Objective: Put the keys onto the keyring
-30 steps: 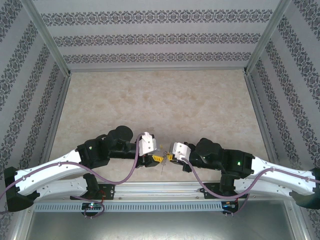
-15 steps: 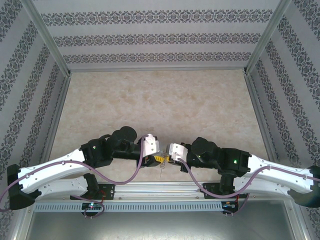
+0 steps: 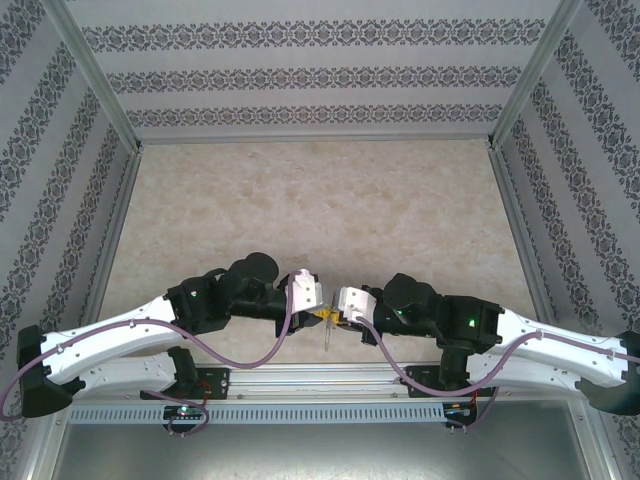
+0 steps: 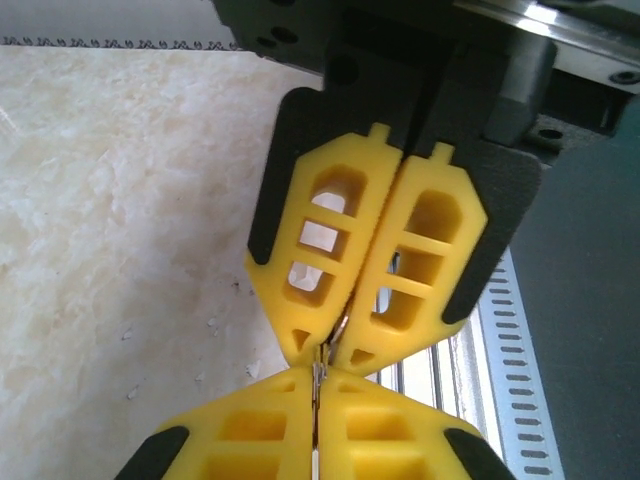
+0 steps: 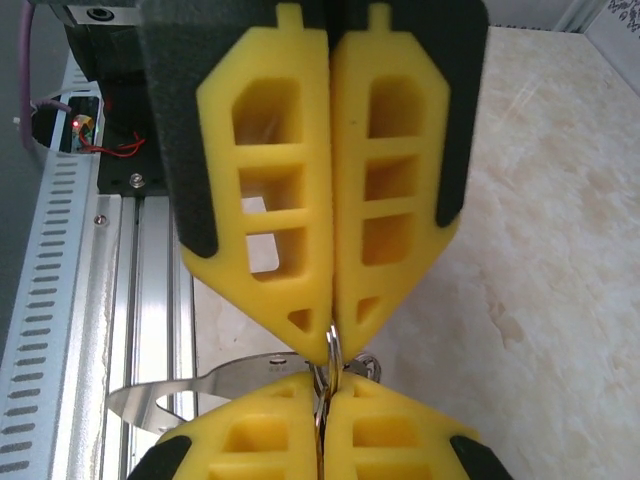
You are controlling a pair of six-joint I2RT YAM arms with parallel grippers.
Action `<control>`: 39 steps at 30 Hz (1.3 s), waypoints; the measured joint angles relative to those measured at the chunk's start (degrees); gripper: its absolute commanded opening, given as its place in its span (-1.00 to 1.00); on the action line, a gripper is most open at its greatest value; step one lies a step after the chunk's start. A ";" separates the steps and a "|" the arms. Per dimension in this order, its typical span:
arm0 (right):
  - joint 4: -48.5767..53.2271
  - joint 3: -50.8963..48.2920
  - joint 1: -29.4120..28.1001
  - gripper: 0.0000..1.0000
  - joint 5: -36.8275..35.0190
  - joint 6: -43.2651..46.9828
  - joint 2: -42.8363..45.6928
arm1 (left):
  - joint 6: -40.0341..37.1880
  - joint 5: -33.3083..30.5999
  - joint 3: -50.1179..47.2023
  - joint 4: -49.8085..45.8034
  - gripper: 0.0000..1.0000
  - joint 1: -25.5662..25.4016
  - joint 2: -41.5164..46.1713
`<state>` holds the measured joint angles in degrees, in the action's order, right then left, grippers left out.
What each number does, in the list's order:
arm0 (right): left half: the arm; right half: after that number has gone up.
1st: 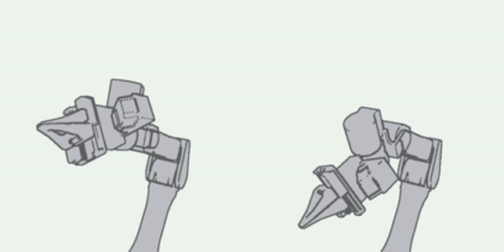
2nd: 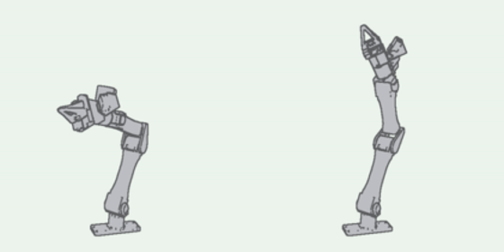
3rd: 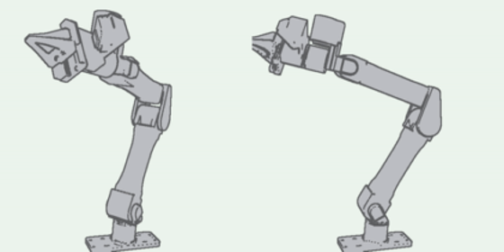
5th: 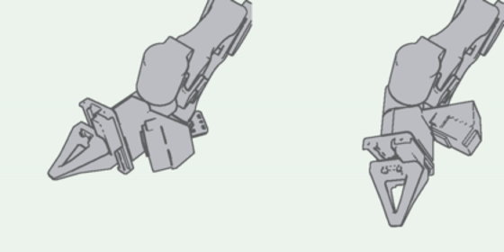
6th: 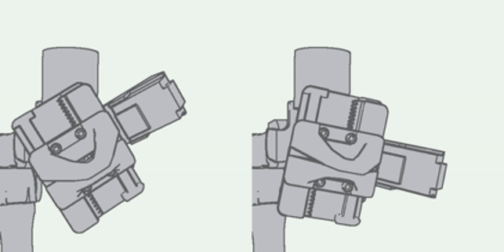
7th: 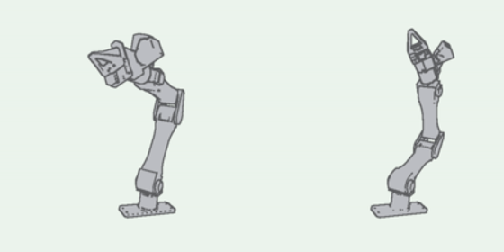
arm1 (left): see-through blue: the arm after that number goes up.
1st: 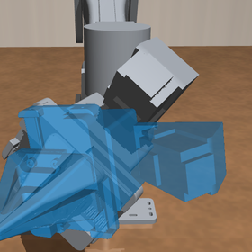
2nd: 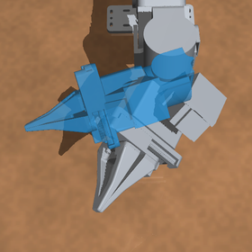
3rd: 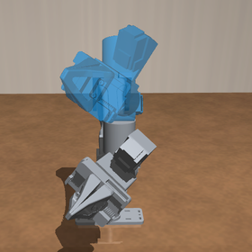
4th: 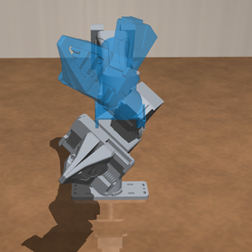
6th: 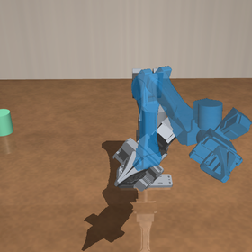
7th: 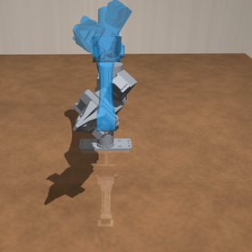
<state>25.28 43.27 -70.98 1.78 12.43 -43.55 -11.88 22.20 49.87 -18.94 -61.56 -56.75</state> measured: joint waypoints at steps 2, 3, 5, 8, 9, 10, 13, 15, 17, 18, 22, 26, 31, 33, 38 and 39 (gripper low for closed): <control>0.04 0.00 -0.02 -1.00 0.00 0.00 0.39 | 0.04 0.24 0.00 0.20 -1.00 0.00 0.00; 0.07 0.00 -0.02 -1.00 0.00 0.00 0.68 | 0.07 0.31 0.00 0.46 -1.00 -0.07 0.02; 0.11 0.00 -0.02 -0.86 -0.04 0.00 1.22 | 0.07 0.44 0.00 1.03 -1.00 -0.20 0.11; -0.37 -0.15 -0.02 -0.52 -0.09 0.11 2.49 | 0.09 0.87 0.00 2.10 -1.00 -0.28 0.52; -0.90 -0.28 -0.02 -0.47 -0.31 0.17 3.17 | 0.13 0.92 -0.04 2.12 -1.00 -0.28 0.81; -1.36 -0.55 -0.02 -0.47 -0.50 0.07 4.11 | 0.28 0.94 -0.17 2.19 -1.00 -0.28 1.11; -1.81 -1.16 -0.02 -0.49 -0.92 -0.20 6.32 | 0.39 1.29 -0.68 2.25 -1.00 -0.31 2.27; -1.90 -1.51 -0.02 -0.55 -0.98 -0.22 7.15 | 0.52 1.33 -0.79 2.27 -1.00 -0.31 2.93; -1.92 -1.57 -0.02 -0.57 -1.09 -0.22 7.28 | 0.57 1.33 -0.81 2.38 -1.00 -0.31 3.32; -1.92 -1.57 -0.02 -0.57 -1.09 -0.22 7.23 | 0.63 1.33 -0.83 2.43 -1.00 -0.31 3.41; -1.95 -1.57 -0.02 -0.64 -1.07 -0.20 6.47 | 0.81 1.55 -0.94 2.60 -1.00 -0.31 3.43; -1.92 -1.57 -0.04 -0.96 -0.76 -0.13 6.12 | 1.16 1.49 -1.01 2.62 -1.00 -0.31 3.48; -1.95 -1.70 -0.04 -1.00 -0.37 -0.02 6.14 | 1.81 1.22 -1.14 2.78 -1.00 -0.31 3.63; -1.95 -1.81 -0.07 -1.00 -0.42 0.00 6.16 | 2.08 1.22 -1.31 3.04 -1.00 -0.31 3.63; -1.90 -1.81 -1.38 -1.00 -1.81 0.37 5.20 | 3.56 1.07 -1.51 3.67 -1.00 -0.31 3.67; -1.97 -1.81 -1.73 -1.00 -2.25 0.57 4.79 | 3.91 1.07 -1.68 4.37 -1.00 -0.31 3.72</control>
<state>23.31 41.45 -72.71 -0.47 12.99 -38.76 -7.97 23.27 48.18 -14.57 -61.87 -53.04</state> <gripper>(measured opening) 0.055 0.046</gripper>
